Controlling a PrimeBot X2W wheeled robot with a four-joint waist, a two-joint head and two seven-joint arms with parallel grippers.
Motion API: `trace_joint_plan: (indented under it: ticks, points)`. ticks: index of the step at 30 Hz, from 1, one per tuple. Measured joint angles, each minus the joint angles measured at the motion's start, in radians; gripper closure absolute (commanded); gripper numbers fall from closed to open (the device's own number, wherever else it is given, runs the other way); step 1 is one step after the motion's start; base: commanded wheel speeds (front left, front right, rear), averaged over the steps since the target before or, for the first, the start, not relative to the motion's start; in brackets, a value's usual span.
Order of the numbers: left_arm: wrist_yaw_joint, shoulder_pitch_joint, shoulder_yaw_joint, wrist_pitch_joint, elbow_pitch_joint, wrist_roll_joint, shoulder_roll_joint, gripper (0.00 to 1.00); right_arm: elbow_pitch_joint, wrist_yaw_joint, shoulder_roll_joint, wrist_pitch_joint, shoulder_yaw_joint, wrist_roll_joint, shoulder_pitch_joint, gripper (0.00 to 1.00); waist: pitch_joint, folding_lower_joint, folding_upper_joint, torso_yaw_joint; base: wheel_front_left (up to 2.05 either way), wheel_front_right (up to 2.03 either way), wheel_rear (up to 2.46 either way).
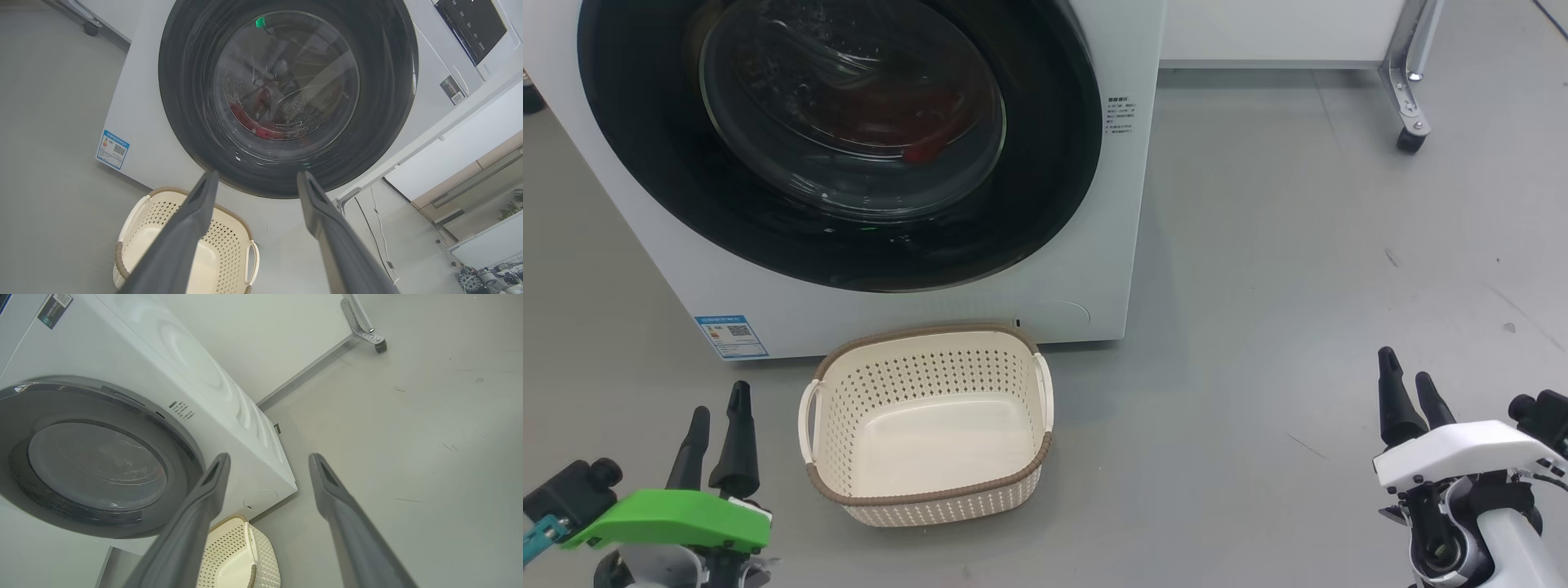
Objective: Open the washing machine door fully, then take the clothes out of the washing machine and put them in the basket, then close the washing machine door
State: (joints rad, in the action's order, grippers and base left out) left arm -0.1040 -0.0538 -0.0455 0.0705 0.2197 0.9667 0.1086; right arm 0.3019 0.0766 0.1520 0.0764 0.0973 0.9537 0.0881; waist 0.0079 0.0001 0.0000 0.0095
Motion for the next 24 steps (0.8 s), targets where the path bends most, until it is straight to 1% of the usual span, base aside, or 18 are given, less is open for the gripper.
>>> trace_joint_plan:
  ticks: [10,11,12,16,17,21,24]
  points:
    - [0.021,0.0,-0.051,0.037,-0.006,-0.177,0.002,0.0,0.002,-0.02,0.015,0.035,0.068,-0.178,0.012,0.0,-0.004,0.0,0.0,0.001,0.0,0.0,0.0]
    - [0.021,0.0,-0.051,0.037,-0.006,-0.177,0.002,0.0,0.002,-0.02,0.015,0.035,0.068,-0.178,0.012,0.0,-0.004,0.0,0.0,0.001,0.0,0.0,0.0]
    - [0.021,0.0,-0.056,0.038,-0.006,-0.196,0.002,0.0,0.002,-0.027,0.015,0.037,0.073,-0.192,0.013,0.0,-0.004,0.0,0.0,0.001,0.0,0.0,0.0]
    - [0.029,0.0,-0.07,0.056,-0.002,-0.25,0.002,0.0,0.007,-0.028,0.016,0.052,0.092,-0.247,0.016,0.0,-0.005,0.0,0.0,0.003,0.0,0.0,0.0]
    - [0.03,0.0,-0.074,0.058,-0.001,-0.264,0.002,0.0,0.009,-0.036,0.016,0.056,0.098,-0.264,0.016,0.0,-0.005,0.0,0.0,0.003,0.0,0.0,0.0]
    - [0.03,0.0,-0.089,0.074,0.013,-0.31,0.0,0.0,0.018,-0.044,0.016,0.071,0.117,-0.317,0.017,0.0,-0.005,0.0,0.0,0.005,0.0,0.0,0.0]
    - [0.037,0.0,-0.096,0.084,0.028,-0.345,0.0,0.0,0.024,-0.044,0.016,0.079,0.132,-0.358,0.021,0.0,-0.005,0.0,0.0,0.006,0.0,0.0,0.0]
